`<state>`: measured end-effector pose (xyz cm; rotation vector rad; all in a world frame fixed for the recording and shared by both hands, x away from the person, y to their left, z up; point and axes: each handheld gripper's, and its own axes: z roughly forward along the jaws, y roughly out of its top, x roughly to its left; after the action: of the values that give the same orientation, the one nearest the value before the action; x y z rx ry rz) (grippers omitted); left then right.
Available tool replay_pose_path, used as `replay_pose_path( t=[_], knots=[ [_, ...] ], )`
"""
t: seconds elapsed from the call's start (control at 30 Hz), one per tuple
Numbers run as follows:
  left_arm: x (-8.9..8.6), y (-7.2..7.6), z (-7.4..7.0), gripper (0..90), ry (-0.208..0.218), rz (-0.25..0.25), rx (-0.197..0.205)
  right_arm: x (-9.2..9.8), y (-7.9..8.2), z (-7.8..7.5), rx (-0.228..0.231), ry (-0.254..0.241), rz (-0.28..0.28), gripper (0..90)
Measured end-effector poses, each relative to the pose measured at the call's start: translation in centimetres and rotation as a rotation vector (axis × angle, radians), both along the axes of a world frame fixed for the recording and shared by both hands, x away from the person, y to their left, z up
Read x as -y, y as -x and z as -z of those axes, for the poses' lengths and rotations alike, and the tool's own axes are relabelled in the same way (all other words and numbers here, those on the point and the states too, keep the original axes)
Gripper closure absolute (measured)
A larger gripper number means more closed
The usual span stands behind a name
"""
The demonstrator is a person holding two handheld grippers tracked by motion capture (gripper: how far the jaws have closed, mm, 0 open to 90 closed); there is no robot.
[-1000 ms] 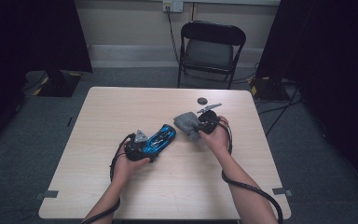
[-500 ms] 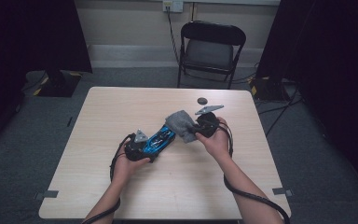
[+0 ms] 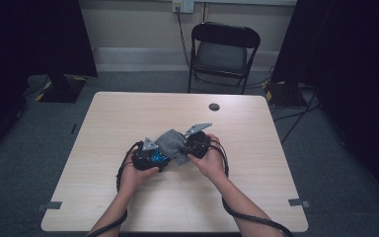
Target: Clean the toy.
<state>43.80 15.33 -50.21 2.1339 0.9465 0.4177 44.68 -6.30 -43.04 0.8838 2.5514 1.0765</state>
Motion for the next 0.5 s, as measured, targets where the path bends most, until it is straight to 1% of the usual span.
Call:
replay_pose_path(
  t=[0.07, 0.13, 0.2, 0.27, 0.5],
  knots=[
    [0.0, 0.0, 0.0, 25.6, -0.006, 0.001, 0.004, -0.7, 0.2, 0.4, 0.002, 0.036, -0.019, 78.3],
    [-0.1, 0.0, 0.0, 25.6, -0.01, 0.002, 0.006, -1.3, 0.4, 0.8, -0.004, 0.052, -0.039, 78.3],
    [-0.1, 0.0, 0.0, 25.6, -0.01, 0.002, 0.006, -1.5, 0.5, 1.1, -0.015, 0.046, -0.045, 78.3],
    [-0.1, 0.0, 0.0, 25.6, -0.011, 0.002, 0.007, -1.6, 0.5, 1.2, -0.007, 0.065, -0.048, 78.2],
    [-0.1, 0.0, 0.0, 25.6, -0.01, 0.001, 0.007, -2.4, 0.0, 1.9, -0.011, 0.095, -0.053, 77.8]
  ],
)
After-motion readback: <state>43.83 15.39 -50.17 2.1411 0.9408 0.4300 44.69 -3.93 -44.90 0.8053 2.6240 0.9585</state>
